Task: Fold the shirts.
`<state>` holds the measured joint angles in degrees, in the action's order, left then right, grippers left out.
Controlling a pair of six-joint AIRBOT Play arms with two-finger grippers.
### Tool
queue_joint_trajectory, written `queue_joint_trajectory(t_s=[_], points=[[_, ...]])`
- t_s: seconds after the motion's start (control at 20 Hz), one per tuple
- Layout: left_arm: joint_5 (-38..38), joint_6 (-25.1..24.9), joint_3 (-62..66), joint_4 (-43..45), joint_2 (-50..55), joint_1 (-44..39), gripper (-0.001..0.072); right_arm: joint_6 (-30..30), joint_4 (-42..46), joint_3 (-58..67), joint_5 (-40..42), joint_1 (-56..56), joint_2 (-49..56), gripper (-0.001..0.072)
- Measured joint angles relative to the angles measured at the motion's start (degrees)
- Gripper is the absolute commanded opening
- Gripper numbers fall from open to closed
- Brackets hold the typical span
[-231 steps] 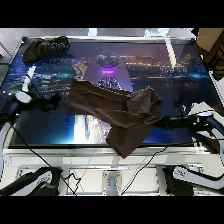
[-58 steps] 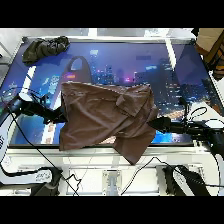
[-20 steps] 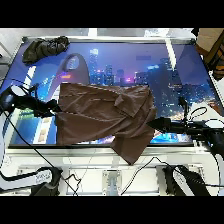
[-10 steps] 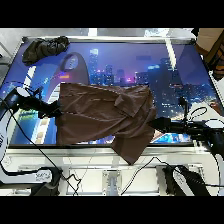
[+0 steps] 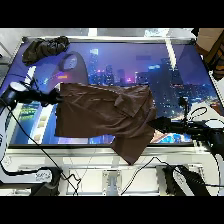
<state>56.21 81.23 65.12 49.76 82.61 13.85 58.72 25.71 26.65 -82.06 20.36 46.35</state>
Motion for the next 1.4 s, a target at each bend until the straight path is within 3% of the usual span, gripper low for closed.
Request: queue_joint_trajectory(t_s=[0.45,0.5,0.55,0.6,0.8,0.95,1.25,1.4], points=[[-18.91,2.49,9.35,-1.05,0.55,0.07,0.0013,1.51,2.49,0.0,4.33,0.0,0.0,0.0301],[-19.23,2.93,9.55,-0.13,1.09,0.07,0.0179,1.79,2.86,0.0,5.07,0.0,0.0,0.0303],[-19.1,3.37,9.7,0.61,1.77,0.07,0.0558,1.99,3.23,0.0,5.53,0.0,0.0,0.0318],[-18.38,3.82,9.84,0.9,2.43,0.07,0.0668,2.21,3.41,0.0,5.68,0.0,0.0,0.0338],[-15.26,3.63,10.32,1.11,3.67,0.2,0.0698,3.61,5.31,0.0,5.88,0.0,0.0,0.0338],[-11.65,2.19,10.95,2.64,3.04,1.66,0.0697,7.45,12.31,0.0,5.42,0.0,0.0,0.0339],[4.98,1.29,7.52,17.64,1.31,6.58,0.0696,11.34,22.99,-0.22,3.54,0.0,0.0,0.034],[7.91,0.5,0.17,20.39,0.87,8.24,0.0695,11.69,23.69,-2.47,3.52,0.0,0.0,0.0341]])
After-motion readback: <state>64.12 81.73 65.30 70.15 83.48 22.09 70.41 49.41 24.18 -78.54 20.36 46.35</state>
